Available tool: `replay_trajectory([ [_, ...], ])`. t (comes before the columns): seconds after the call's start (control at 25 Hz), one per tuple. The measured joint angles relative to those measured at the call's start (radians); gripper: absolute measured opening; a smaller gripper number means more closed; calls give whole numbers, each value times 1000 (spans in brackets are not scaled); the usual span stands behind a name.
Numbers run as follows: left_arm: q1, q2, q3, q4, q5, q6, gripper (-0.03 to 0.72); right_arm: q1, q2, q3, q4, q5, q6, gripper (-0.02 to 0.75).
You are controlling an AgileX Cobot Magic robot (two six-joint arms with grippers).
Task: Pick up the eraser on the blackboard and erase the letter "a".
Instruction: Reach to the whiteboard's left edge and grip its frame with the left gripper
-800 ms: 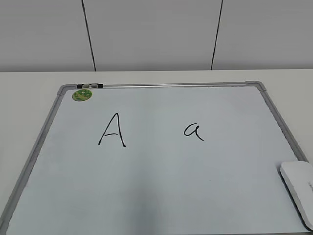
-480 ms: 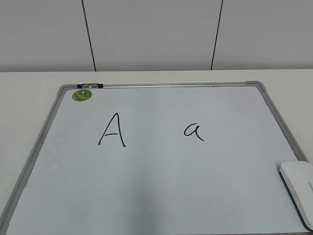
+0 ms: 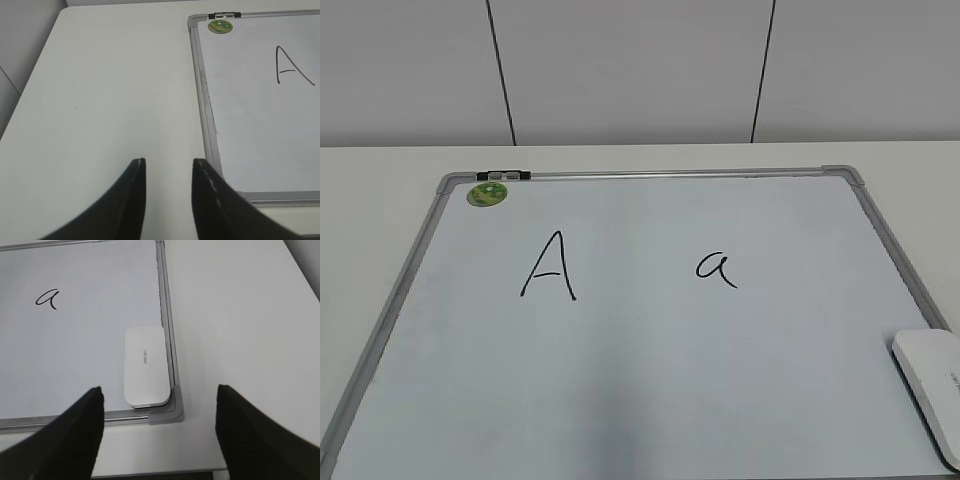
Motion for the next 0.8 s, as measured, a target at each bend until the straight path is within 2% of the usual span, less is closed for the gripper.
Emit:
replay_trajectory([
  [0.24, 0, 51, -15, 0, -11, 0, 232, 0, 0, 0, 0, 0, 0, 519],
  [0.44, 0, 302, -63, -15, -51, 0, 233, 0, 0, 0, 0, 0, 0, 519],
  [0.68, 0, 620, -135, -113, -112, 0, 238, 0, 0, 0, 0, 0, 0, 519],
  [0.8, 0, 782, -197, -129, -129, 0, 239, 0, 0, 0, 0, 0, 0, 519],
])
